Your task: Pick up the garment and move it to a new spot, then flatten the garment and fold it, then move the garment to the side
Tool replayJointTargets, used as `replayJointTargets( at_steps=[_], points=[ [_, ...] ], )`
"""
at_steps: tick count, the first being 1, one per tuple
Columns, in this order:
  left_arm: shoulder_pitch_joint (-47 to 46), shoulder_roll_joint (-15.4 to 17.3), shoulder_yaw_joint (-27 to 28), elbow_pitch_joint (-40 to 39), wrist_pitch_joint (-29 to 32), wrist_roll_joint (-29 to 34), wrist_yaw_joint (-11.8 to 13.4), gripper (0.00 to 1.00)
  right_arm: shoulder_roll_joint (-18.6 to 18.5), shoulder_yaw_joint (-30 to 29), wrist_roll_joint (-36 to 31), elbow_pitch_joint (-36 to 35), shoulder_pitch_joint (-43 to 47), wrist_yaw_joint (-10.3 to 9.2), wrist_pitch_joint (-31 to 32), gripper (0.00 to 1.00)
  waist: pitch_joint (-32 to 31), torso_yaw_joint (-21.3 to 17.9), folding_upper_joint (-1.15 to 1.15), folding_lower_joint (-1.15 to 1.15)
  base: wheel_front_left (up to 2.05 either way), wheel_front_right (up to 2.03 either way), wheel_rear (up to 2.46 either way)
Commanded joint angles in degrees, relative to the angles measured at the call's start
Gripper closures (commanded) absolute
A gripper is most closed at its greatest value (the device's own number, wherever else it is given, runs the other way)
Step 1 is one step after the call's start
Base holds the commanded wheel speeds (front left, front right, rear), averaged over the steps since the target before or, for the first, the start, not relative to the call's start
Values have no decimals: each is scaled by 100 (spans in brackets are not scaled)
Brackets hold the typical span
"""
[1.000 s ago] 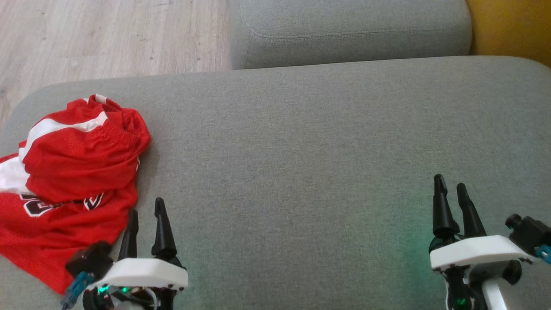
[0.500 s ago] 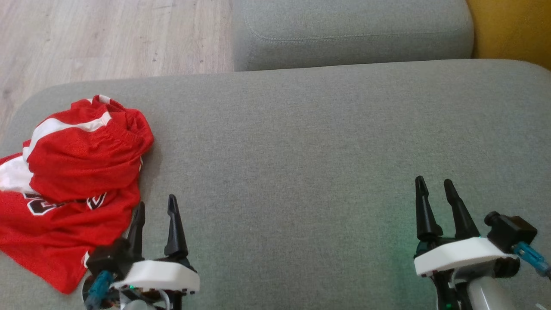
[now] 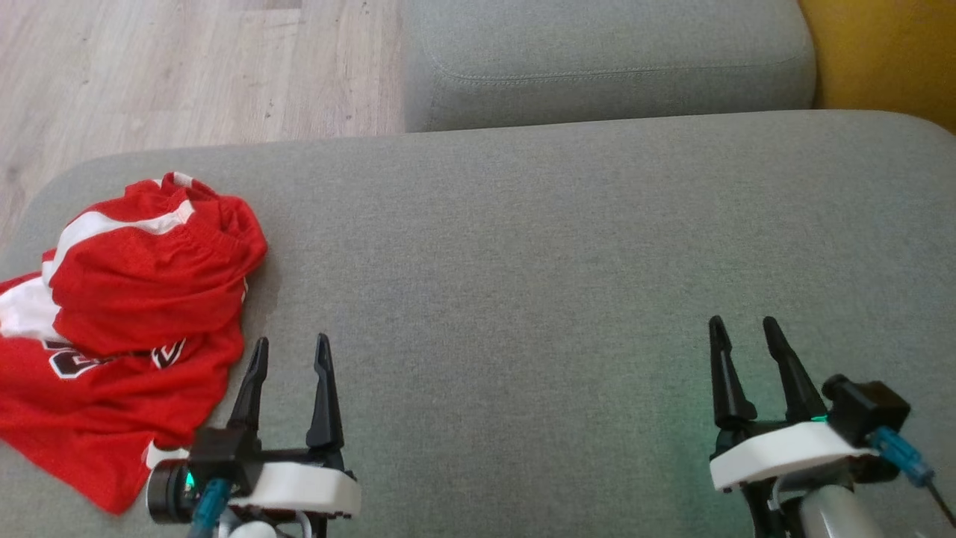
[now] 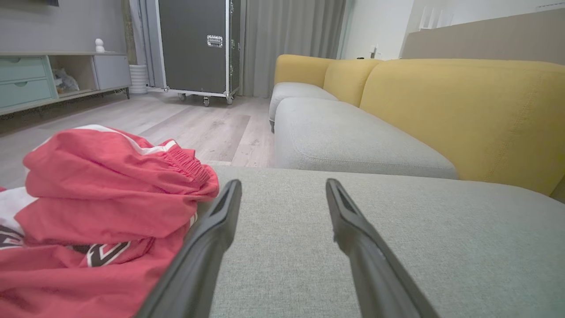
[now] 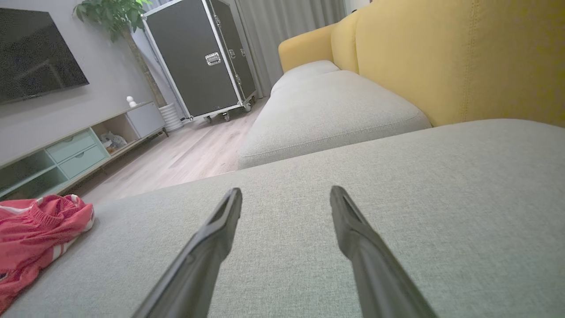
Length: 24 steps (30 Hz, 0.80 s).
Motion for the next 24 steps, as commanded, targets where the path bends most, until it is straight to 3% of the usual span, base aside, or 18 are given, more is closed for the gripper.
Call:
replayJointTargets(
  at_steps=[1, 20, 24],
  points=[
    [-186, 68, 119, -147, -92, 211, 63, 0, -49, 159, -218, -162, -267, 56, -107, 0, -12, -6, 0, 0, 0, 0, 0],
    [-157, -1, 250, -15, -412, 1574, 193, 0, -59, 145, -1617, 18, -331, 70, -428, 0, 1, -27, 0, 0, 0, 0, 0],
    [-154, -21, 289, 17, -412, 1584, 135, 0, -59, 112, -1630, 24, -357, 70, -428, 0, 31, -34, 0, 0, 0, 0, 0]
  ],
)
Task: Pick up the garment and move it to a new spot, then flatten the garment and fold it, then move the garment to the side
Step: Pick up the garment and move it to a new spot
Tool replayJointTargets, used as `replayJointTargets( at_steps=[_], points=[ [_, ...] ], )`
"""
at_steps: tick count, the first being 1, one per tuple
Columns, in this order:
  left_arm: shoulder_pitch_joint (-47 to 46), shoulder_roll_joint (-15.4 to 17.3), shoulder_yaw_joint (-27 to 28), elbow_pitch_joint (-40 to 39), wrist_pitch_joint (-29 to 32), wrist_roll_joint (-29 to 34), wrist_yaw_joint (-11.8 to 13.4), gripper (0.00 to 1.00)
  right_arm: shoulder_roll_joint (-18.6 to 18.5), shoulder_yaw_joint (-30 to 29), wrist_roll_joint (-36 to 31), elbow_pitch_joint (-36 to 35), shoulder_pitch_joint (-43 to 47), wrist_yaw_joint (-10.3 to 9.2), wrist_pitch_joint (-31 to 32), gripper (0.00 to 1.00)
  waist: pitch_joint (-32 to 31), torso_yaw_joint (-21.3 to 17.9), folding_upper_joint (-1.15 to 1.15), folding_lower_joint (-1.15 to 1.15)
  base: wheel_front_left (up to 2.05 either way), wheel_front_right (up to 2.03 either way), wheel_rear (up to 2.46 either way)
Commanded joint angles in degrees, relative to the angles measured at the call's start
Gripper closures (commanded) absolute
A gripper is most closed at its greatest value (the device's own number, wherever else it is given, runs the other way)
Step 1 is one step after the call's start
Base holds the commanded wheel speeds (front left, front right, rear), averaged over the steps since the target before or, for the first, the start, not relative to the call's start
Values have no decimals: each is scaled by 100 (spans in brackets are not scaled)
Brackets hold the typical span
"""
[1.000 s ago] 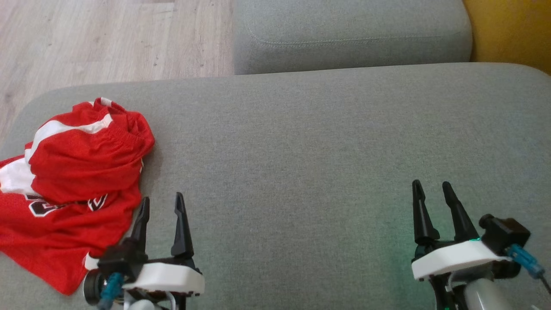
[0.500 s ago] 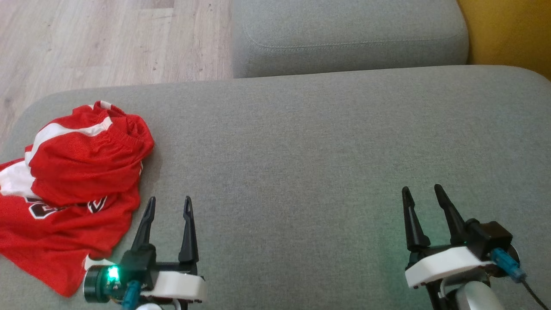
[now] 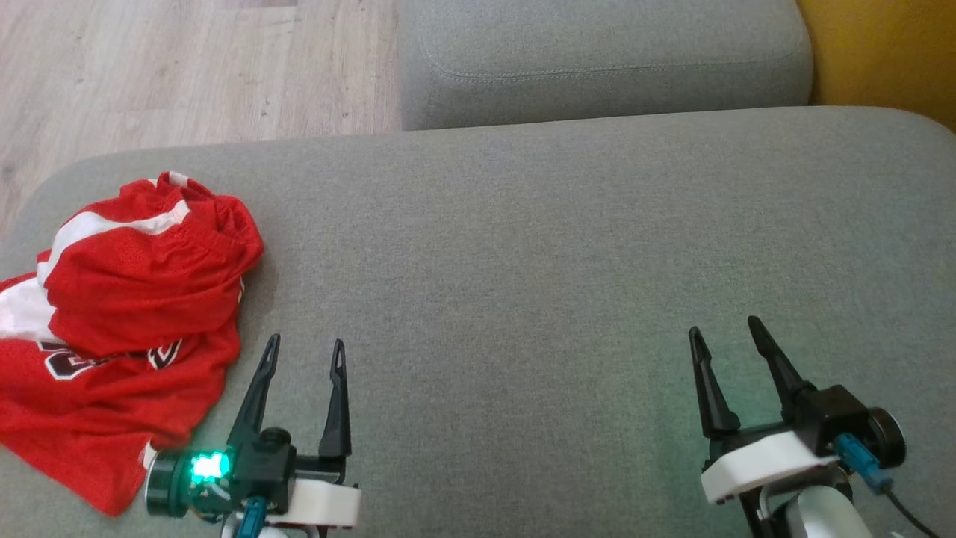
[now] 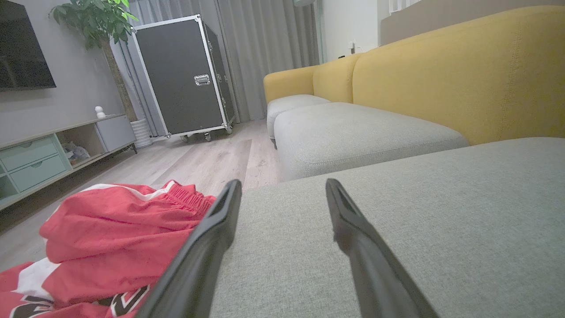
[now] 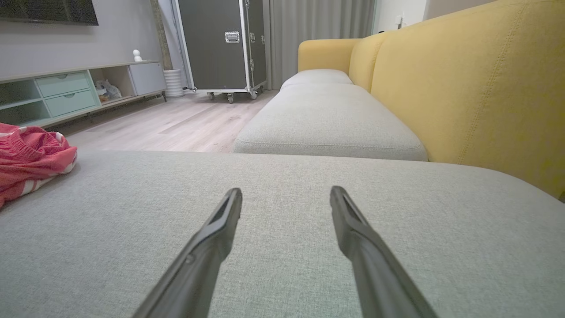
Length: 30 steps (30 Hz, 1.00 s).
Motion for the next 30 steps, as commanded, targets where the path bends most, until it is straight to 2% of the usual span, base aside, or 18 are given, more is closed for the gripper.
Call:
replayJointTargets(
  at_steps=[1, 13, 17, 22, 30],
  points=[
    [-158, -3, 241, -161, -55, 51, -18, 0, -54, 106, -35, -167, -324, 44, -63, 0, 6, 0, 0, 0, 0, 0, 0],
    [-178, -91, 428, -81, -55, 43, -145, 0, -54, 73, -8, -155, -352, 44, -63, 0, 36, 21, 0, 0, 0, 0, 0],
    [-196, -108, 414, -38, -55, 103, -173, 0, -54, 27, -29, -188, -295, 44, -63, 0, 21, 155, 0, 0, 0, 0, 0],
    [-275, -126, 375, -5, -55, 157, -153, 0, -54, -38, -115, -197, -223, 44, -63, 0, 47, 642, 0, 0, 0, 0, 0],
    [-215, -163, 401, -5, -55, 119, -77, 0, -54, 24, -170, -240, -187, 44, -63, 0, 90, 1890, 0, 0, 0, 0, 0]
  ],
)
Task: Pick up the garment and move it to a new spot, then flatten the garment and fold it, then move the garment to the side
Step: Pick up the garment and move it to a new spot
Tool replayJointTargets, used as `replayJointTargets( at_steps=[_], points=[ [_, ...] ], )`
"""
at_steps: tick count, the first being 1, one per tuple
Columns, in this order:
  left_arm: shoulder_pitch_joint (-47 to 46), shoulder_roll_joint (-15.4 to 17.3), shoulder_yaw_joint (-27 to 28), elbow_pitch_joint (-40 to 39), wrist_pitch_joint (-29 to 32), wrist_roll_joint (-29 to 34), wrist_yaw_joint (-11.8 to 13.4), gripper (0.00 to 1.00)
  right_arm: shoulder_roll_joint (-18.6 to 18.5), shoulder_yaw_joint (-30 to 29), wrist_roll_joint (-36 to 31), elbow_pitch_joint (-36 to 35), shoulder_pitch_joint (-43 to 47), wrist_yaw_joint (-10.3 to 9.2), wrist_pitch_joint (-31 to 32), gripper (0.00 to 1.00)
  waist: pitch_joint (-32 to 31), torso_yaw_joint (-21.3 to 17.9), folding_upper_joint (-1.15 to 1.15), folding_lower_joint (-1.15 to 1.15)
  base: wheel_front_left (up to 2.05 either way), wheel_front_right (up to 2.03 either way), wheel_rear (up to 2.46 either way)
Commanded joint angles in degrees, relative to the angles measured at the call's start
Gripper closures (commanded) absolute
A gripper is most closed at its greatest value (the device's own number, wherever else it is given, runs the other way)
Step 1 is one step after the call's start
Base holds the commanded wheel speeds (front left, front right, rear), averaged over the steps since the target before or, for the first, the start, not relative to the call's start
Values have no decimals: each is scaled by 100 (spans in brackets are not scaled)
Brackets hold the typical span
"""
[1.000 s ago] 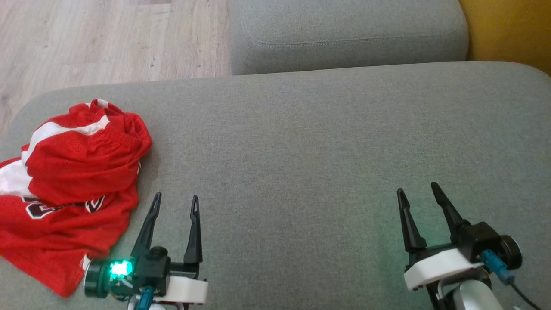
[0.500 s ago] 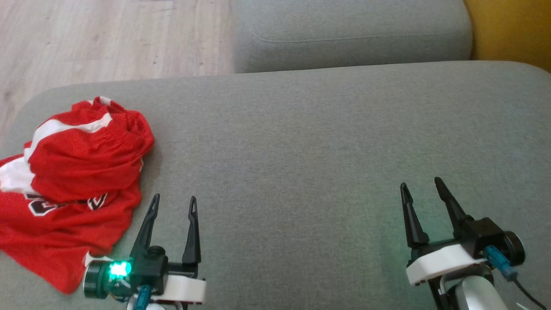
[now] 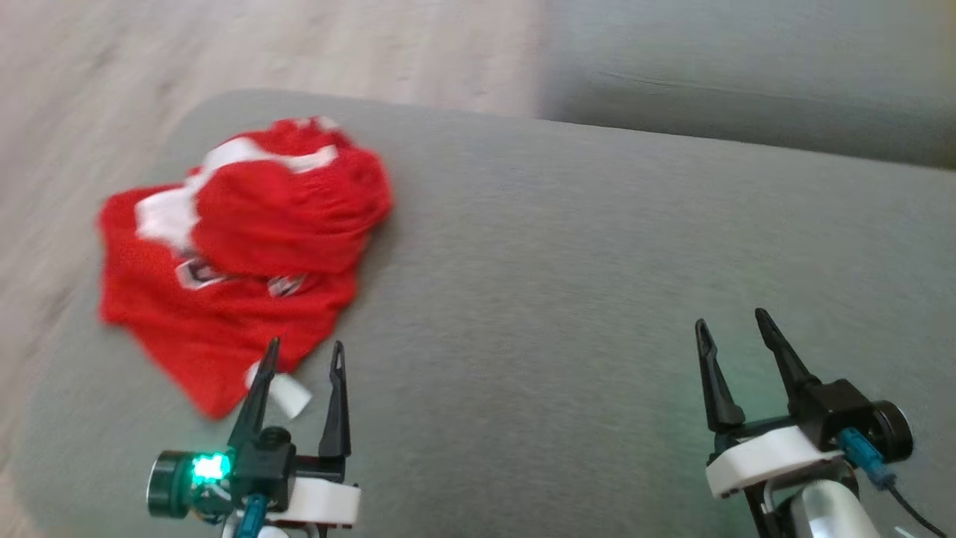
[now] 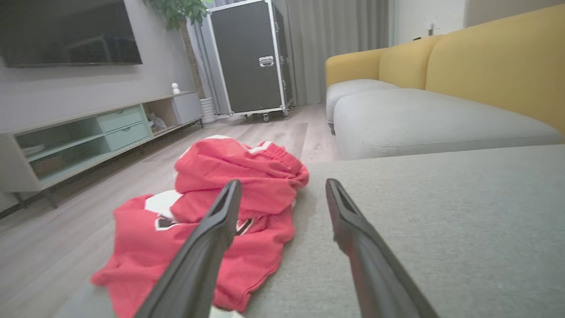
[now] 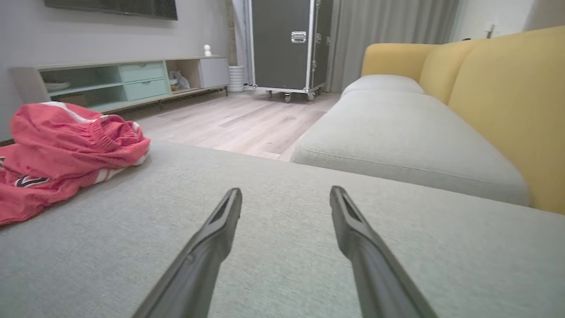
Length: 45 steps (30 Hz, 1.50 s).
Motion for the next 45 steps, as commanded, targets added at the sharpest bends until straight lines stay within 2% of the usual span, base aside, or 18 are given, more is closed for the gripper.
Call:
replayJointTargets(
  at_steps=[1, 7, 14, 18, 22, 25, 28, 31, 34, 38, 41, 45],
  points=[
    [-173, -17, 242, -152, -55, -22, 51, 0, -47, 137, -70, -217, -118, 44, -62, 0, 14, 738, 0, 0, 0, 0, 0],
    [-45, -14, 404, -124, -55, -90, 51, 0, -47, 214, -65, -212, -127, 44, -62, 0, 0, 1530, 0, 0, 0, 0, 0],
    [31, -59, 730, -415, -55, -171, 152, 0, -47, 615, -213, -96, -488, 44, -62, 0, 313, 1683, 0, 0, 0, 0, 0],
    [-49, -79, 885, -703, -55, -141, 179, 0, -47, 655, -408, -48, -598, 44, -62, 0, 511, 1716, 0, 0, 0, 0, 0],
    [-400, 148, 941, -1058, -55, 130, 214, 0, -47, 563, -719, -38, -622, 44, -62, 0, 683, 1722, 0, 0, 0, 0, 0],
    [-887, 367, 977, -1059, -55, 143, 94, 0, -55, 411, -926, -82, -641, 44, -62, 0, 835, 1721, 0, 0, 0, 0, 0],
    [-1592, 559, 978, -844, -55, 58, -176, 0, -145, 262, -1084, -201, -662, 44, -62, 0, 1063, 1724, 0, 0, 0, 0, 0],
    [-2415, 652, 905, -382, -55, -86, -542, 0, -310, 215, -1267, -338, -667, 44, -62, 0, 1268, 1671, 0, 0, 0, 0, 0],
    [-3263, 707, 829, 461, -55, -212, -885, 0, -535, 334, -1410, -402, -720, 44, -62, 0, 1530, 1550, 0, 0, 0, 0, 0],
    [-4367, 395, 905, 1850, 383, -946, -1345, 0, -802, 335, -1472, -590, -901, 44, -62, 0, 1910, 1416, 0, 0, 0, 0, 0],
    [-4937, 342, 881, 2908, 872, -1246, -1464, 0, -951, 309, -1551, -771, -1035, 44, -62, 0, 2119, 1317, 0, 0, 0, 0, 0],
    [-5273, 353, 795, 4070, 1111, -1355, -1515, 0, -1019, 314, -1603, -969, -1183, 44, -62, 0, 2319, 1141, 0, 0, 0, 0, 0]
  ],
)
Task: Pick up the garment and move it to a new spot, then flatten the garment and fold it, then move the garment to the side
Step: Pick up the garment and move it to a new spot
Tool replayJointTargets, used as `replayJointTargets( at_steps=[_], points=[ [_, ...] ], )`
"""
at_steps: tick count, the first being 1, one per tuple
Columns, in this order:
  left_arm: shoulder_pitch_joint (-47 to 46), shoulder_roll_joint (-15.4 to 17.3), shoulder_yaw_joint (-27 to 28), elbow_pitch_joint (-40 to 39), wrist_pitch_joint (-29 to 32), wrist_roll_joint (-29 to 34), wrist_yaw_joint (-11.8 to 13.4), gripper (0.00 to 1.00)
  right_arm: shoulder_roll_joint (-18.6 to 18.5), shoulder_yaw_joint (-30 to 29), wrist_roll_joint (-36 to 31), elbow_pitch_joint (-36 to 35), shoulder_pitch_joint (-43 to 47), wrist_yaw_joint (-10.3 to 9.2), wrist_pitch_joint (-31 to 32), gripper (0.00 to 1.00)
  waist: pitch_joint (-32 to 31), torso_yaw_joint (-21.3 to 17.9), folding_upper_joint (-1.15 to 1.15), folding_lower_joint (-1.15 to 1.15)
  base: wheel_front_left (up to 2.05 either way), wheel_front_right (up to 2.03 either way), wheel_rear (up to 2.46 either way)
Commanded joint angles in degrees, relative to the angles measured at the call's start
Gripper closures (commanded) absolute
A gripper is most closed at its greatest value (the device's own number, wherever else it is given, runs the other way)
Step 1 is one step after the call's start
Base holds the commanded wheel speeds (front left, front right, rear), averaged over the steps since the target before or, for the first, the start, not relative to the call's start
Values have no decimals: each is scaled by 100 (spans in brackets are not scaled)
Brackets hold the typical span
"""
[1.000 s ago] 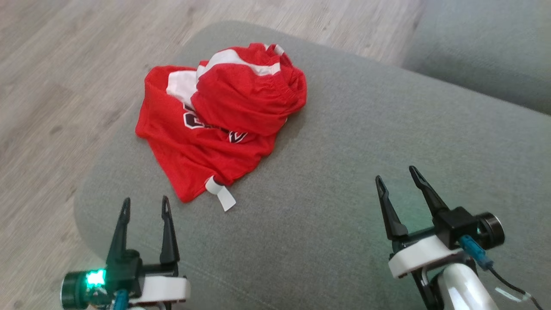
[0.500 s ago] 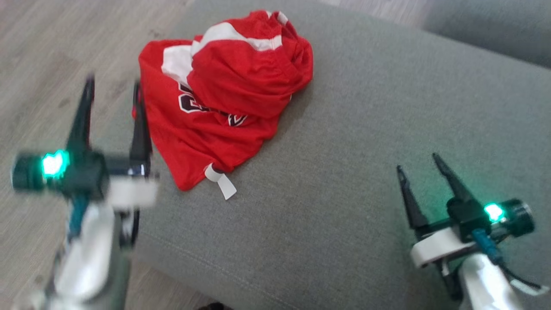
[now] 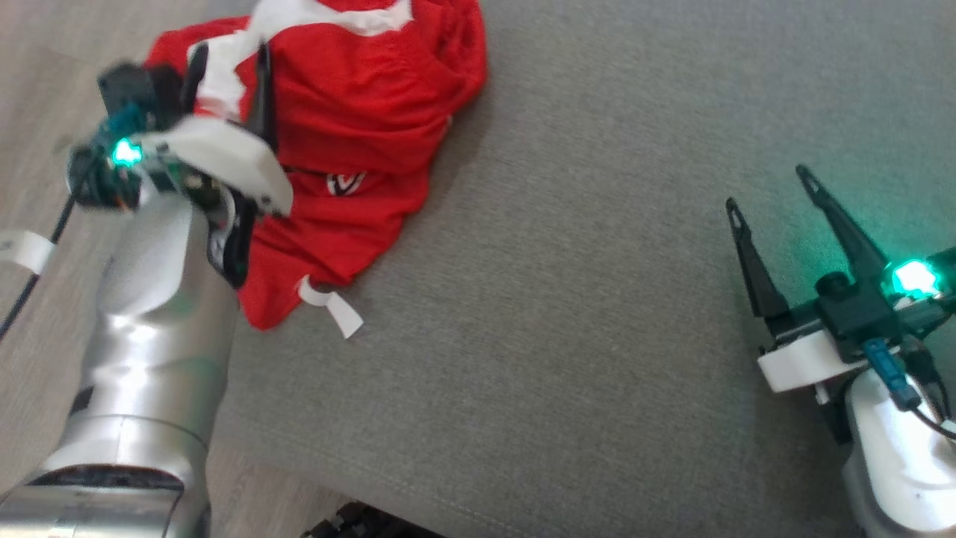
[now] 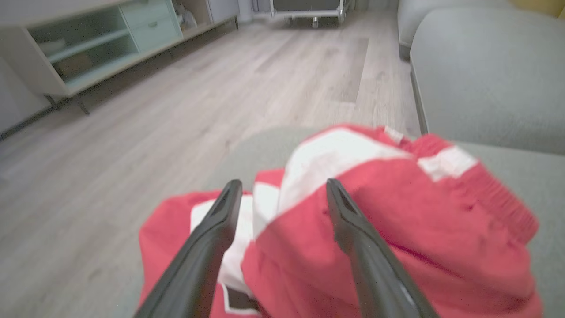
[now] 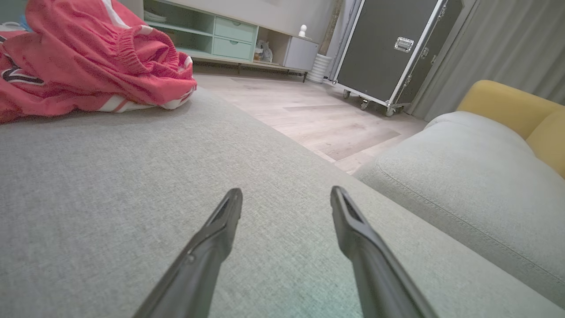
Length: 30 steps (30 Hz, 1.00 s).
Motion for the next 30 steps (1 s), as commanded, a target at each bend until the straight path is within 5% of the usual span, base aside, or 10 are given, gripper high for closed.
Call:
replayJointTargets(
  at_steps=[1, 10, 11, 12, 25, 30],
  points=[
    [-145, 245, 106, 212, 25, -145, -42, 0, -30, 75, -42, -229, -103, 43, -59, 0, 211, -189, 0, -1, 0, 0, 0],
    [-510, 102, -207, 954, -331, -875, -82, 0, 50, -136, -146, -396, -188, 43, -59, 0, 511, -308, 0, -1, 0, 0, 0],
    [-524, 96, -309, 917, -359, -998, -83, 18, 52, -144, -149, -408, -190, 43, -59, 0, 529, -317, 0, -1, 0, 0, 0],
    [-541, 117, -416, 872, -411, -1098, -83, 100, 53, -148, -150, -416, -193, 43, -59, 0, 543, -327, 0, -1, 0, 0, 0],
    [-979, 793, -1280, -274, -1138, -1900, -84, 100, 459, -210, -35, -465, -259, 43, -59, 0, 92, -703, 0, -1, 0, 0, 0],
    [-1102, 1062, -1606, -1133, -1147, -1855, -84, 100, 719, -179, 68, -477, -217, 43, -59, 0, -303, -1202, 0, -1, 0, 0, 0]
  ],
)
